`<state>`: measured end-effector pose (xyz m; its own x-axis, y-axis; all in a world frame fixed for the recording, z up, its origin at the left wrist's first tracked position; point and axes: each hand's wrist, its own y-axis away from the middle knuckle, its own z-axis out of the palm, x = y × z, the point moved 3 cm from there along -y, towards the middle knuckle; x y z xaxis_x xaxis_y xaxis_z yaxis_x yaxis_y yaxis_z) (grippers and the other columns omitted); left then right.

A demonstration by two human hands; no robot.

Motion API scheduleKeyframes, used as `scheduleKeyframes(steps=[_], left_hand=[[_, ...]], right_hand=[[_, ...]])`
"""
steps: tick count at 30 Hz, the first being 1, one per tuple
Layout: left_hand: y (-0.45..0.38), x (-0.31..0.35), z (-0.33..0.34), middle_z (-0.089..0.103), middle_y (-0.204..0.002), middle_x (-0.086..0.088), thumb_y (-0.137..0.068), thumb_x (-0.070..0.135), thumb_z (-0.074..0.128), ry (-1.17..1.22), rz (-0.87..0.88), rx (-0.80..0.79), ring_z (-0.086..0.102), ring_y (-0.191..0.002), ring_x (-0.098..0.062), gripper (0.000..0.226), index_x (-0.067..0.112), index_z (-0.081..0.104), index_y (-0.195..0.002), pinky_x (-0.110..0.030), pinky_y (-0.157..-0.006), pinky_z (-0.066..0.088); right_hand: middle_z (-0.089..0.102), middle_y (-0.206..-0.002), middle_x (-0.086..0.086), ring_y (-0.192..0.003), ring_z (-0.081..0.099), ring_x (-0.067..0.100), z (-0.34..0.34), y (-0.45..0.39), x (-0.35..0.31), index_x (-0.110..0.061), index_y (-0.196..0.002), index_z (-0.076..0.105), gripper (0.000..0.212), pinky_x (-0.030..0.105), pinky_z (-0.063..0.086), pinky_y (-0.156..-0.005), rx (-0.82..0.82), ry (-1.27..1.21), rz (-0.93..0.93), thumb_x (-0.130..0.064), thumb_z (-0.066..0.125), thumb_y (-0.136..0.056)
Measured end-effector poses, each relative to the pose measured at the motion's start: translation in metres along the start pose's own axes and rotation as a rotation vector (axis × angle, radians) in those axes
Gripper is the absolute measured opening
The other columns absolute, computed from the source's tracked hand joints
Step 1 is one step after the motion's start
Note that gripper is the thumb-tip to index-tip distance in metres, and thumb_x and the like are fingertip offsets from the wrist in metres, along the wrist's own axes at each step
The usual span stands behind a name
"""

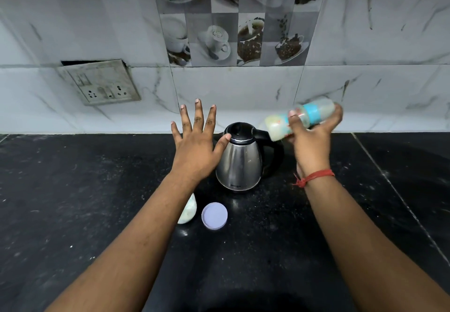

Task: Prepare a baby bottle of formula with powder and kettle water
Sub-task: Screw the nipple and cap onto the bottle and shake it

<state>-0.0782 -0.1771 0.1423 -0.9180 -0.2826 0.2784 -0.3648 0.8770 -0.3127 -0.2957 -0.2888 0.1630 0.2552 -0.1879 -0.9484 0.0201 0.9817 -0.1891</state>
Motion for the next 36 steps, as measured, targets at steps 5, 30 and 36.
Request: scheduleKeyframes(steps=[5, 30, 36], left_hand=[[-0.003, 0.003, 0.000, -0.022, -0.172, -0.002, -0.094, 0.076, 0.009, -0.017, 0.022, 0.006, -0.026, -0.156, -0.034, 0.082, 0.035, -0.008, -0.163, -0.067, -0.123, -0.005], [-0.006, -0.009, -0.008, -0.023, -0.171, -0.004, -0.094, 0.077, 0.011, -0.048, -0.001, -0.014, -0.027, -0.155, -0.034, 0.084, 0.034, -0.008, -0.164, -0.067, -0.121, -0.007], [-0.008, -0.008, -0.006, -0.024, -0.171, -0.004, -0.092, 0.078, 0.007, -0.040, -0.012, -0.010, -0.028, -0.155, -0.034, 0.086, 0.033, -0.007, -0.164, -0.067, -0.121, -0.008]], right_hand=[[0.071, -0.111, -0.001, -0.098, 0.073, 0.015, 0.015, 0.017, 0.021, -0.052, -0.143, 0.026, 0.091, 0.040, 0.060, -0.089, -0.429, 0.308, 0.054, -0.014, 0.080, -0.081], [0.067, -0.123, 0.008, -0.106, 0.071, 0.024, -0.004, 0.013, 0.028, -0.042, -0.152, 0.016, 0.091, 0.055, 0.055, -0.095, -0.176, 0.258, 0.047, -0.016, 0.075, -0.089], [0.062, -0.130, 0.012, -0.101, 0.072, 0.013, -0.011, 0.002, 0.002, -0.039, -0.150, 0.017, 0.086, 0.044, 0.061, -0.084, 0.006, -0.101, 0.021, -0.020, 0.075, -0.089]])
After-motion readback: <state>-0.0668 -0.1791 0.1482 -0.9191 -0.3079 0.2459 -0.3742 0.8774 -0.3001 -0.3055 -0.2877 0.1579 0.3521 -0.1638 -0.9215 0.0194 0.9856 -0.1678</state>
